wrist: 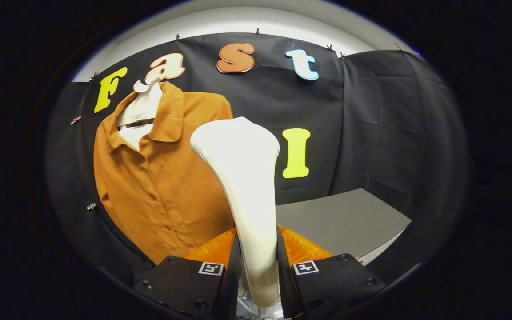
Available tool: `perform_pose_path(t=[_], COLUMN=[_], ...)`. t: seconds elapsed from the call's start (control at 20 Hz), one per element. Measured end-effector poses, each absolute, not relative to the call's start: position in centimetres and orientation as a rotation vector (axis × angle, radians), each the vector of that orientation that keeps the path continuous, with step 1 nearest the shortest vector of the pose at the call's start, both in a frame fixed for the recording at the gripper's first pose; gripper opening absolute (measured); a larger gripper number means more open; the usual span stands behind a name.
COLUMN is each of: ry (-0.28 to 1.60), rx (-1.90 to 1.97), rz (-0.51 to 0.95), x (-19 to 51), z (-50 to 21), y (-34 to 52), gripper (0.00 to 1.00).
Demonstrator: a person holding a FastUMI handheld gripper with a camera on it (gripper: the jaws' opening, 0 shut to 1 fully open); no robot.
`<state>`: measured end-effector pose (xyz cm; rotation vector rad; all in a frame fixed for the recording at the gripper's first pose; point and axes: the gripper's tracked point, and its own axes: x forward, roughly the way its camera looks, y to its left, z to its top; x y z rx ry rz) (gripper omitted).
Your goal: Iron the clothes twice with a garment steamer, once on the left side and once on the right side.
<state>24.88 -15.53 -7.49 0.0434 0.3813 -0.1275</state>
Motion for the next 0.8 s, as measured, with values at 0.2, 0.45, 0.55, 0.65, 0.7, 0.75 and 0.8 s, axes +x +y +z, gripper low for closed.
perform_pose_path(t=[0.2, 0.45, 0.55, 0.65, 0.7, 0.75, 0.8], ry=[0.383, 0.402, 0.418, 0.435, 0.445, 0.452, 0.458], rx=[0.017, 0.007, -0.002, -0.008, -0.011, -0.014, -0.020], rz=[-0.131, -0.162, -0.178, -0.195, -0.205, -0.213, -0.219], x=[25.8, 28.0, 29.0, 29.8, 30.2, 30.5, 30.9], z=[-7.9, -8.8, -9.6, -10.4, -10.8, -11.1, -11.4], y=[-11.0, -8.1, -7.5, -7.4, -7.3, -7.3, -7.2], gripper=[0.42, 0.42, 0.42, 0.42, 0.42, 0.42, 0.42])
